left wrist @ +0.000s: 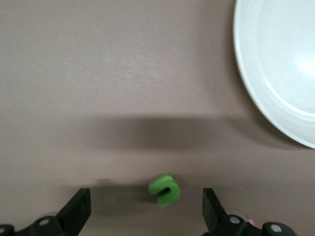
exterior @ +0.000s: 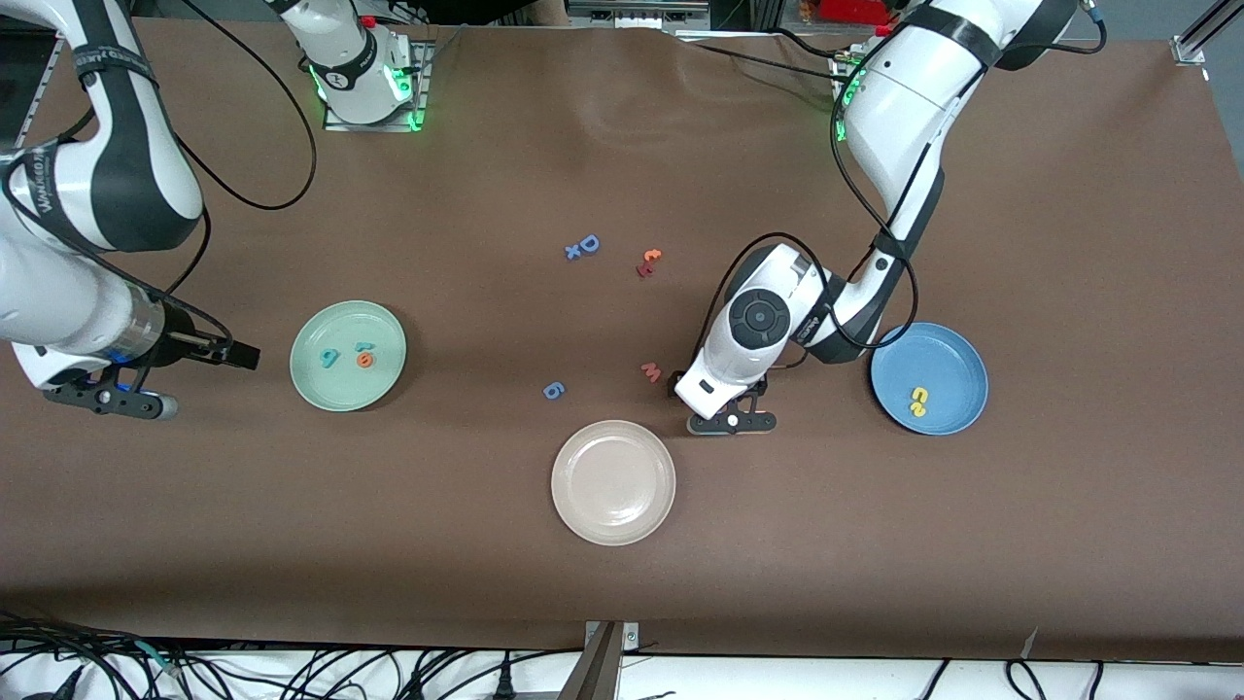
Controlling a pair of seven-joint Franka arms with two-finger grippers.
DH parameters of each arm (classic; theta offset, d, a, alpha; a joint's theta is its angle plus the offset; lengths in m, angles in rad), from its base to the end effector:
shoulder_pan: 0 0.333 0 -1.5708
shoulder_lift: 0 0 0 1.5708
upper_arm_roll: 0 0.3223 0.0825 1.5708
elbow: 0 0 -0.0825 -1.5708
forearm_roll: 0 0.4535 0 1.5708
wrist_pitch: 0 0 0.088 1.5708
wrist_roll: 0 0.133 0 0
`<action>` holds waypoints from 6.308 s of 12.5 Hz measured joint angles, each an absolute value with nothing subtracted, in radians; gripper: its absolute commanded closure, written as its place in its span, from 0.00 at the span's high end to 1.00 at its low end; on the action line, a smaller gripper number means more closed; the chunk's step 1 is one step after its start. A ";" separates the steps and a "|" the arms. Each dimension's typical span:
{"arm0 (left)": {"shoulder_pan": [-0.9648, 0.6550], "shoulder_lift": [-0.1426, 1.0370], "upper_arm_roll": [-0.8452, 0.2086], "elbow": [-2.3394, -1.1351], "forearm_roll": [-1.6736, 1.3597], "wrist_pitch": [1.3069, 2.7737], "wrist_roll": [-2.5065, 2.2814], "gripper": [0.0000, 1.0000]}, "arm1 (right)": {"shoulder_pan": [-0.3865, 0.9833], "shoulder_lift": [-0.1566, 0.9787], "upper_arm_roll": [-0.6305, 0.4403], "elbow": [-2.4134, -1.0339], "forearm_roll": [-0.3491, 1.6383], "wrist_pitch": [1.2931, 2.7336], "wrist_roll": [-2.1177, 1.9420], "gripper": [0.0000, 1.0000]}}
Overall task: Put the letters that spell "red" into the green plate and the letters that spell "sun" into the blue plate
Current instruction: 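Move the left gripper over the green n while the right gripper withdraws, then lower the left gripper and grasp the green n, then carry the green n with the left gripper to the blue plate, then open the left gripper to drop the green n on the blue plate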
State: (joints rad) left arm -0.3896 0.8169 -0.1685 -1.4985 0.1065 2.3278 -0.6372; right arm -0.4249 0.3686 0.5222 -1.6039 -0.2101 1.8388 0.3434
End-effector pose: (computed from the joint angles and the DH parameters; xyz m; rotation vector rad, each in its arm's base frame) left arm 0.6648 -0.3933 0.1217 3.0899 0.0937 -0.0060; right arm 0.7117 0.0158 0.3887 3.0876 -0.3153 -0.1177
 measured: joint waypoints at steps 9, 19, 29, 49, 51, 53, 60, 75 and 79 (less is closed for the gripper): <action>-0.437 0.855 -0.138 -1.466 0.107 2.328 -0.674 0.99 | -0.218 0.303 0.248 -1.499 -0.083 1.844 0.293 0.99; -0.479 0.863 -0.112 -1.459 0.107 2.328 -0.683 0.50 | -0.054 0.260 0.019 -1.532 0.014 1.841 0.185 1.00; -0.486 0.863 -0.111 -1.452 0.148 2.328 -0.697 0.20 | -0.054 0.258 0.001 -1.542 0.014 1.841 0.177 1.00; -0.224 0.531 -0.098 -1.692 0.189 2.084 -0.170 0.21 | -0.052 0.258 0.001 -1.546 0.014 1.840 0.177 1.00; -0.198 0.493 -0.100 -1.767 0.189 2.120 -0.125 0.21 | -0.052 0.258 0.001 -1.547 0.014 1.840 0.177 1.00; -0.149 0.462 -0.104 -1.839 0.189 2.177 -0.064 0.21 | -0.052 0.258 0.001 -1.547 0.014 1.840 0.177 1.00; 0.042 0.441 -0.108 -1.898 0.189 2.229 0.189 0.20 | -0.052 0.258 0.001 -1.553 0.014 1.840 0.177 1.00; 0.095 0.442 -0.112 -1.904 0.134 2.238 0.226 1.00 | -0.052 0.258 0.001 -1.558 0.014 1.840 0.177 1.00; 0.095 0.442 -0.112 -1.903 0.134 2.238 0.226 1.00 | -0.052 0.258 0.001 -1.558 0.014 1.840 0.177 1.00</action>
State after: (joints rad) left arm 0.0950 0.4420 -0.1121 -1.9026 0.1339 2.2381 0.2263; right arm -0.0518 0.2583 0.0009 -1.5578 0.0137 1.8402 0.1767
